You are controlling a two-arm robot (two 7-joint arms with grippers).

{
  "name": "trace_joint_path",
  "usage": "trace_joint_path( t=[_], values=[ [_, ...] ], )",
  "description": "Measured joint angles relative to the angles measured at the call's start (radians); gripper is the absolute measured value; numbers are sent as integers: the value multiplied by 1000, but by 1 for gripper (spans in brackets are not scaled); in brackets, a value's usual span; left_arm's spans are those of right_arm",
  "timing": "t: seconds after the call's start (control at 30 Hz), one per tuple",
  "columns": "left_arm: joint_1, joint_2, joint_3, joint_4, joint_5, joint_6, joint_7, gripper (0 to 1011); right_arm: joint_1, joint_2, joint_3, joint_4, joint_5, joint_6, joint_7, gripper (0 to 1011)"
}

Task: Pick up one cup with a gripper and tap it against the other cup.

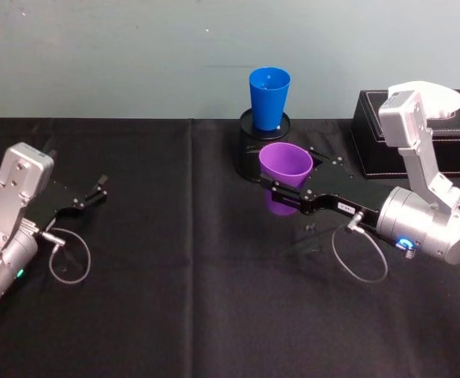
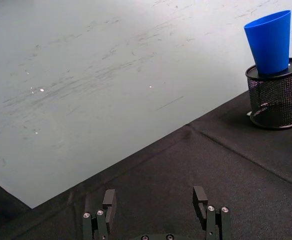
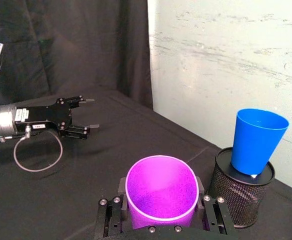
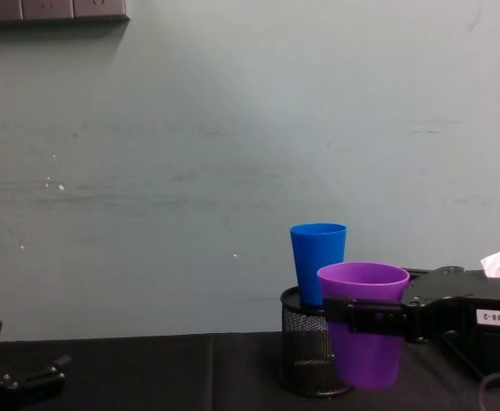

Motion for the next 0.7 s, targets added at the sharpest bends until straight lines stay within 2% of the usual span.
trace_joint_path(
  t=[0.7],
  values=[
    [0, 0, 0, 0, 0, 0, 0, 1005, 0, 0, 0, 0, 0, 0, 0, 733]
  ],
)
